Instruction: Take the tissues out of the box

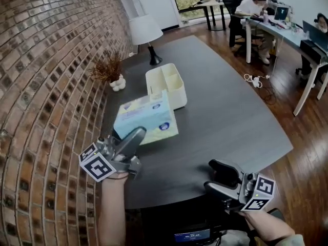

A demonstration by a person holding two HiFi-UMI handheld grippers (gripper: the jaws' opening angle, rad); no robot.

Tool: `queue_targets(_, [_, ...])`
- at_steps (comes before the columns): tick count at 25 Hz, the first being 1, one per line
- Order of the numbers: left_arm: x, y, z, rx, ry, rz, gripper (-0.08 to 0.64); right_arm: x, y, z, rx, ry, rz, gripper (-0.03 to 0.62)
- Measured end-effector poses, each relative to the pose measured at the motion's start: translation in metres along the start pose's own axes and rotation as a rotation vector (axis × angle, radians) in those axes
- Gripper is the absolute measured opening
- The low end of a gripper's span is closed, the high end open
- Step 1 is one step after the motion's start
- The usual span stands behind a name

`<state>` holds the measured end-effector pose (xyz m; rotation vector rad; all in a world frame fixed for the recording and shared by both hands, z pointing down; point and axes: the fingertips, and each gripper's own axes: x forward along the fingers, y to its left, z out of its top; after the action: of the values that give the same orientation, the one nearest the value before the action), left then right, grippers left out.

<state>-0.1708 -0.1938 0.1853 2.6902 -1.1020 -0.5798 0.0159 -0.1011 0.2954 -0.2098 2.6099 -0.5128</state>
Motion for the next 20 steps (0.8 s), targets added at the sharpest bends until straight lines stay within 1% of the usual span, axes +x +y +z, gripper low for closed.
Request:
queue_targets(1, [-0.014, -0.012, -0.019, -0.071, -0.03, -0.02, 0.489, 0.0, 0.001, -0.002, -0.003, 0.004, 0.001, 0.284])
queue_targets(3, [-0.036, -0.033, -0.05, -0.186, -0.086, -0.051, 0.488, 0.002, 0.004, -0.005, -0.006, 0.012, 0.007, 0.284])
queue_targets(5, [-0.055, -0.049, -0.069, -0.251, -0.134, -0.067, 0.488, 0.004, 0.007, -0.008, -0.009, 0.019, 0.013, 0.284])
queue_targets(7, [-0.071, -0.059, -0.077, -0.274, -0.18, -0.075, 0.488, 0.006, 0.01, -0.012, -0.013, 0.027, 0.017, 0.284])
queue_targets(10, [-0.091, -0.068, -0.078, -0.301, -0.27, -0.087, 0.488, 0.008, 0.013, -0.016, -0.012, 0.034, 0.022, 0.284])
queue_targets(13, [-0.105, -0.077, -0.085, -0.356, -0.349, -0.125, 0.488, 0.008, 0.014, -0.017, -0.008, 0.039, 0.022, 0.284])
queue_targets(14, [-0.108, -0.083, -0.086, -0.359, -0.365, -0.146, 0.488, 0.009, 0.015, -0.018, -0.009, 0.041, 0.022, 0.284])
queue_targets(18, [-0.115, -0.108, -0.089, -0.313, -0.385, -0.228, 0.488, 0.011, 0.02, -0.023, -0.016, 0.054, 0.032, 0.284])
queue_targets(20, [-0.118, -0.118, -0.096, -0.301, -0.379, -0.249, 0.488, 0.012, 0.023, -0.025, -0.021, 0.062, 0.041, 0.284])
